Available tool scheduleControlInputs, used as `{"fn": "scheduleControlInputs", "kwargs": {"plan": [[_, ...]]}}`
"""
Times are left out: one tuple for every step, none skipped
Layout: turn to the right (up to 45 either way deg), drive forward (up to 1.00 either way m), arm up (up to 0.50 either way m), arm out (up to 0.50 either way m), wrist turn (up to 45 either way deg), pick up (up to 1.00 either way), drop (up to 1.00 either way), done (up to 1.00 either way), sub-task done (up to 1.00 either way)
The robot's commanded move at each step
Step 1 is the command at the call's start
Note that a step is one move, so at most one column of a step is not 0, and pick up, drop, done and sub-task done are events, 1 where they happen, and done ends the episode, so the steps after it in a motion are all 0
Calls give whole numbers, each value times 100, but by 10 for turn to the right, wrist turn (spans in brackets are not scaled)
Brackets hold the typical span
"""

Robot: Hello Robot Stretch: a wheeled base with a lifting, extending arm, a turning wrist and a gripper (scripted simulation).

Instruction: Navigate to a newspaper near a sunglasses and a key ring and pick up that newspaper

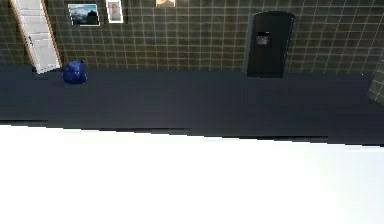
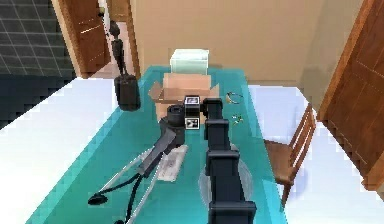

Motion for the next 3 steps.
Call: {"fn": "scheduleControlInputs", "kwargs": {"plan": [[0, 0, 0, 0, 450, 0, 0, 0, 0], [0, 0, 0, 0, 450, 0, 0, 0, 0], [0, 0, 0, 0, 330, 0, 0, 0, 0]]}}
